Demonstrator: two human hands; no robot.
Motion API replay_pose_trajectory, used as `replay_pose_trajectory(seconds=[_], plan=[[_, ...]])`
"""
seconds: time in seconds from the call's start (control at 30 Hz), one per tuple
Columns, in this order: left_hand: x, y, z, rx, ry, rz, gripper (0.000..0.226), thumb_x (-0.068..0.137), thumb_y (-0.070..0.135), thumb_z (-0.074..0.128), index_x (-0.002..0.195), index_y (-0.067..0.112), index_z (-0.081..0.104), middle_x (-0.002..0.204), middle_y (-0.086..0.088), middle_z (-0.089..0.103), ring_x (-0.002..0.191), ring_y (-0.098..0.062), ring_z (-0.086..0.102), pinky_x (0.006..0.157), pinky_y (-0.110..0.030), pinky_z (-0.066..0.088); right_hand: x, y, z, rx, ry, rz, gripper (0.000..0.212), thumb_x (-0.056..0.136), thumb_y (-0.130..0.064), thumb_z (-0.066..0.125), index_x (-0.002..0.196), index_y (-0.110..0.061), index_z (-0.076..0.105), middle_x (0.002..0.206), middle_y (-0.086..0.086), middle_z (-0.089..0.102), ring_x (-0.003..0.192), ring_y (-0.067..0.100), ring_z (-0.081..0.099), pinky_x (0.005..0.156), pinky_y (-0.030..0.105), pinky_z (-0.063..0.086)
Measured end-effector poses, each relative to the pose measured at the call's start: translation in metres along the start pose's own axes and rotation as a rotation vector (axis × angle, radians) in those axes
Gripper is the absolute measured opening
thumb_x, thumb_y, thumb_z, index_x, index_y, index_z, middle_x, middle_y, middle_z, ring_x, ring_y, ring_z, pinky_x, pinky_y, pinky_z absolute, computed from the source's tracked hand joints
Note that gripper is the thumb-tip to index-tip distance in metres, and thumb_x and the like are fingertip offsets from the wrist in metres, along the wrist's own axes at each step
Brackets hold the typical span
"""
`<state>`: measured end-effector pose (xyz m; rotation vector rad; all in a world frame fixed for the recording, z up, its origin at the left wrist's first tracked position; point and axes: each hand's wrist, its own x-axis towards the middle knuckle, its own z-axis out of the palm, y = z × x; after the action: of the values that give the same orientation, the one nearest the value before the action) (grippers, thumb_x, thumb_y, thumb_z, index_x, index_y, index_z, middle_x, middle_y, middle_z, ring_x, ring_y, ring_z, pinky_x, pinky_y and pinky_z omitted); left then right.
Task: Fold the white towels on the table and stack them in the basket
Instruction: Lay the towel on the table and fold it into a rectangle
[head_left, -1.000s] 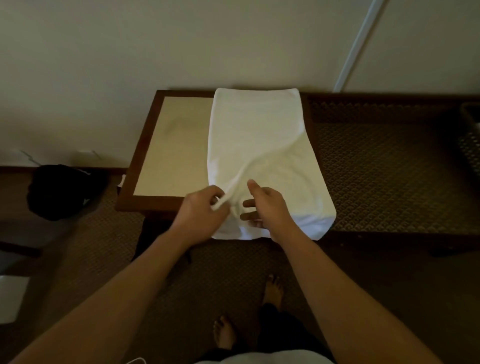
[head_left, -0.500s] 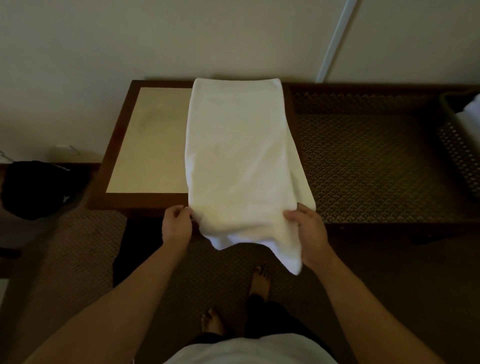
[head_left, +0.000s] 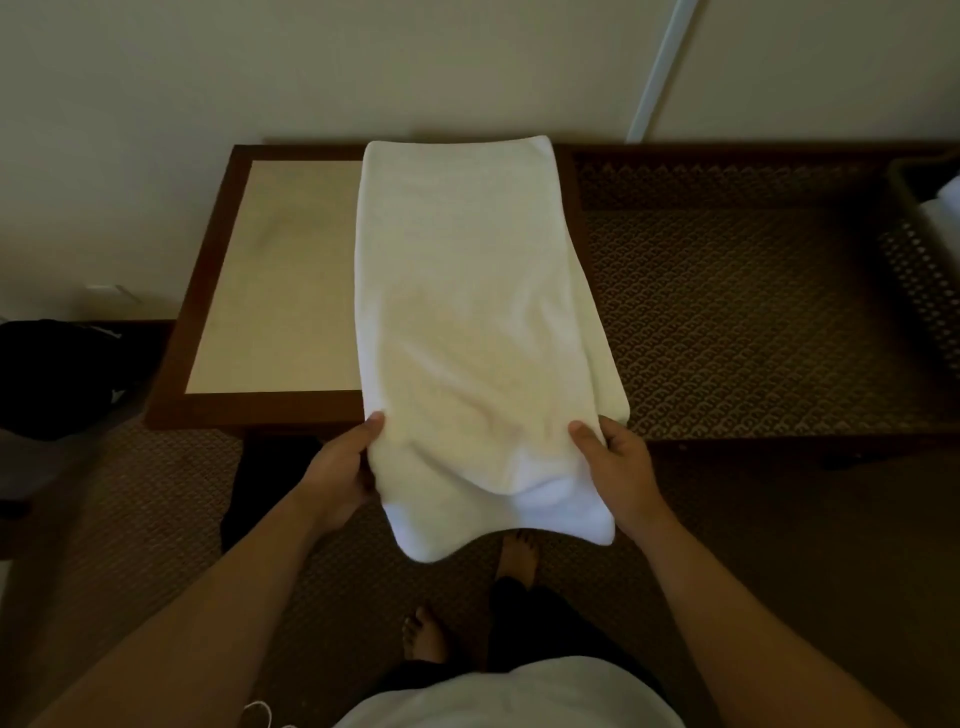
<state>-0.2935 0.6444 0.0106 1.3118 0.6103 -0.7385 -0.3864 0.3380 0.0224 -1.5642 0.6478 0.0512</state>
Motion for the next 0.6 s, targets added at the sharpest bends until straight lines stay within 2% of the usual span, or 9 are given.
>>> replay_pose_trajectory(seconds=[0.07,0.13,0.2,0.3,0.37,0.47,0.53,0.6], plan=[[0.0,0.002,-0.002,0.057,0.081,0.086,0.027,0.101,0.035,0.061,0.123,0.02,0.069,0.121,-0.003,0.074,0.113,-0.026,0.067,0.099,-0.049,0.053,-0.004,0.0,0.0,0.049,0.059,-0.066,0.015,0.101,-0.013,0.062,0.106,-0.012,0.076,0.102,-0.004,0.078,0.098,0.007,0.071,0.083,0.019,0.055],[-0.003,0.002,-0.002,0.124,0.232,0.177,0.016,0.102,0.031,0.062,0.109,0.019,0.071,0.114,-0.005,0.073,0.103,-0.023,0.069,0.089,-0.041,0.055,-0.003,0.01,-0.003,0.04,0.179,-0.077,0.016,0.1,-0.016,0.064,0.098,-0.005,0.075,0.096,0.011,0.075,0.092,0.016,0.071,0.086,0.03,0.058],[-0.003,-0.001,-0.003,0.121,0.295,0.201,0.015,0.102,0.029,0.061,0.101,0.017,0.07,0.11,-0.004,0.071,0.1,-0.022,0.067,0.087,-0.039,0.053,0.003,0.024,-0.003,-0.114,0.227,-0.037,0.025,0.098,-0.027,0.067,0.099,-0.004,0.074,0.095,0.015,0.072,0.095,0.027,0.069,0.091,0.044,0.055],[0.0,-0.001,-0.004,0.029,0.232,0.136,0.024,0.106,0.037,0.051,0.11,0.019,0.067,0.11,-0.001,0.07,0.1,-0.021,0.066,0.091,-0.041,0.052,0.009,0.035,0.004,-0.254,0.2,0.053,0.024,0.1,-0.025,0.063,0.114,-0.007,0.071,0.107,0.008,0.071,0.104,0.027,0.065,0.092,0.04,0.052],[0.001,0.004,-0.003,-0.029,0.188,0.089,0.034,0.107,0.047,0.045,0.107,0.023,0.069,0.106,0.002,0.072,0.1,-0.018,0.066,0.089,-0.038,0.051,0.01,0.031,0.009,-0.198,0.196,0.023,0.027,0.1,-0.03,0.063,0.122,-0.015,0.069,0.111,-0.003,0.07,0.105,0.016,0.064,0.089,0.032,0.05],[0.0,0.009,-0.008,-0.01,0.13,0.07,0.03,0.107,0.041,0.048,0.107,0.022,0.071,0.107,0.001,0.075,0.103,-0.02,0.068,0.095,-0.043,0.051,0.01,0.029,0.008,-0.175,0.194,-0.042,0.016,0.102,-0.033,0.061,0.108,-0.023,0.073,0.101,-0.01,0.071,0.098,0.009,0.066,0.078,0.023,0.051],[0.0,0.008,-0.017,0.084,0.109,0.096,0.027,0.105,0.037,0.053,0.113,0.019,0.071,0.111,-0.003,0.077,0.106,-0.024,0.07,0.096,-0.046,0.053,0.009,0.035,0.003,-0.169,0.207,-0.074,0.015,0.102,-0.03,0.061,0.096,-0.024,0.074,0.094,-0.005,0.074,0.093,0.011,0.068,0.08,0.027,0.054],[0.003,0.004,-0.023,0.348,0.235,0.194,0.025,0.102,0.042,0.058,0.108,0.021,0.071,0.108,-0.004,0.075,0.103,-0.025,0.069,0.088,-0.042,0.056,0.009,0.041,-0.002,-0.206,0.261,-0.079,0.021,0.102,-0.028,0.062,0.092,-0.015,0.074,0.089,0.005,0.073,0.088,0.019,0.068,0.079,0.035,0.053]])
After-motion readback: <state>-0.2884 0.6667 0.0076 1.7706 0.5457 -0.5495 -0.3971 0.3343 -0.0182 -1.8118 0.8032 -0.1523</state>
